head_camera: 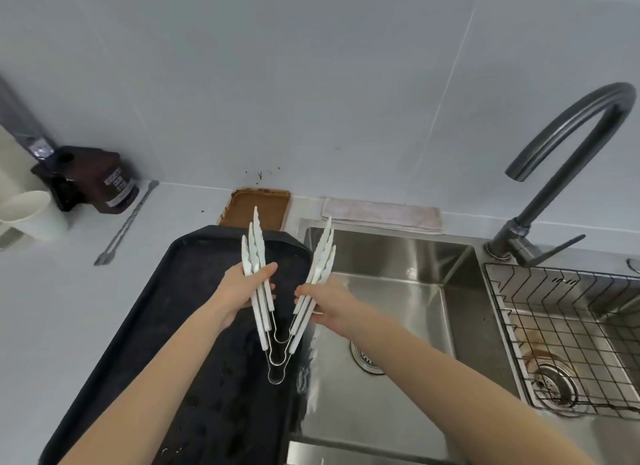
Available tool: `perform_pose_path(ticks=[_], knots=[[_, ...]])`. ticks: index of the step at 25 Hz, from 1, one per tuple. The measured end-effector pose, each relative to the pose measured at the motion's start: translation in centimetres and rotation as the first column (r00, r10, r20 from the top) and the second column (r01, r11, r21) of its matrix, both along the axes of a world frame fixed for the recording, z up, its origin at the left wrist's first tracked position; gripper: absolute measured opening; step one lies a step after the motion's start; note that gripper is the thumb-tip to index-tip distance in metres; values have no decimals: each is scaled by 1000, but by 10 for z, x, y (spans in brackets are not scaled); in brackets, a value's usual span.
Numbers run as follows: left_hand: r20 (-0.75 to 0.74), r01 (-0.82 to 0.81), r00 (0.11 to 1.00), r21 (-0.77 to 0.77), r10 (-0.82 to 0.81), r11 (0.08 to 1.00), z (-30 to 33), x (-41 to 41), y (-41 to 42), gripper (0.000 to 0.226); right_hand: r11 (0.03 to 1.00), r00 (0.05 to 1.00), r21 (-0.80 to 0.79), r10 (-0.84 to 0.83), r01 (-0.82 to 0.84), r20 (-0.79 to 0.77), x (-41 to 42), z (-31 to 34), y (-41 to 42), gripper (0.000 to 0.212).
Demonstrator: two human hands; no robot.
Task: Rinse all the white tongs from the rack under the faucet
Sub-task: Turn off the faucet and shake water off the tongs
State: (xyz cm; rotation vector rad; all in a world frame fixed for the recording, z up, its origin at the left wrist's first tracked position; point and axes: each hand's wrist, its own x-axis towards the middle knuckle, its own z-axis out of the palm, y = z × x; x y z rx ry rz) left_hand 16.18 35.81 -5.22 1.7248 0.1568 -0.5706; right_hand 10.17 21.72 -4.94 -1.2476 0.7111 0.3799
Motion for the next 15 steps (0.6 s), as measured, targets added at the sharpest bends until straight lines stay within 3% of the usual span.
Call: perform_pose_path(ticks=[3,8,11,15], knots=[[-65,8,998,76,-3,997,-15,12,19,26,999,995,33,34,-31,-90,12,-16,17,21],[-59,37,998,259,-23,965,-39,27,35,25,995,984,82,71,-58,-162,23,-31,37,18],[49,53,995,454,-85,889,-51,33,37,28,968,966,-121,199,-220,-163,28,-36,39,33],[70,65,990,546,-123,835,-61,31,40,30,826,894,-347,390,-445,-219,34,-36,36,29]])
